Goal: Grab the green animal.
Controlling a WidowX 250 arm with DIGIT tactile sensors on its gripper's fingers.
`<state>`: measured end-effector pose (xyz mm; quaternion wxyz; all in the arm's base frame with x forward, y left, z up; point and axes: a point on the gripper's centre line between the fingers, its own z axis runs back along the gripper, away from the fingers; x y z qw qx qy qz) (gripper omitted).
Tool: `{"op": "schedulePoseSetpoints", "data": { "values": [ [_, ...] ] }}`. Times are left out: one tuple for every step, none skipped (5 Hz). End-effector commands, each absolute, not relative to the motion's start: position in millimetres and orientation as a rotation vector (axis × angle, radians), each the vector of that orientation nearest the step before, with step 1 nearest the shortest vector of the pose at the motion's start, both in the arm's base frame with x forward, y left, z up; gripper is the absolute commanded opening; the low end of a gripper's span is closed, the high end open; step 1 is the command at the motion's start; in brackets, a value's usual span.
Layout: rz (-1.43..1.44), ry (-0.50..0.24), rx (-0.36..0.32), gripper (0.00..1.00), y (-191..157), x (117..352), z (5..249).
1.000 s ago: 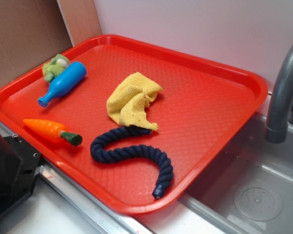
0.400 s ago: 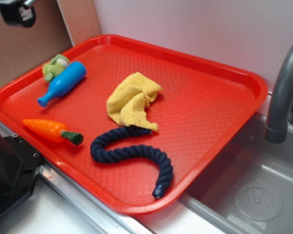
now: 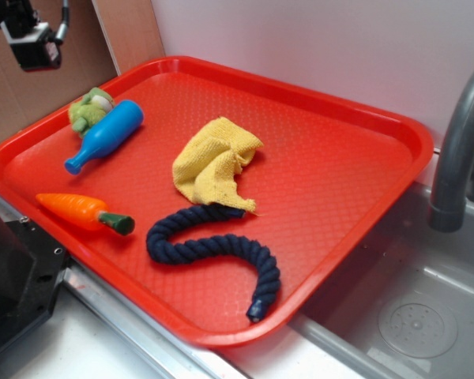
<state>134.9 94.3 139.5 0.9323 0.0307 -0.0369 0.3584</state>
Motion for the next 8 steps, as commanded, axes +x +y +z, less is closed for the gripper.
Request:
{"op": "schedulePoseSetpoints", "data": {
  "values": [
    [0.741, -0.102, 0.066, 1.0, 97, 130, 147],
    [0.869, -0.124, 0.062, 1.0, 113, 155, 120],
    [1.034, -0.233, 0.065, 1.0, 131, 200, 93],
    [1.101, -0.252, 0.062, 1.0, 150, 239, 67],
    [1.085, -0.227, 0.045, 1.0, 169, 275, 44],
    [1.092, -0.174, 0.093, 1.0, 180, 284, 31],
    [1.043, -0.102, 0.1, 0.89, 178, 297, 19],
    [1.026, -0.128, 0.097, 0.0, 163, 294, 32]
  ]
}}
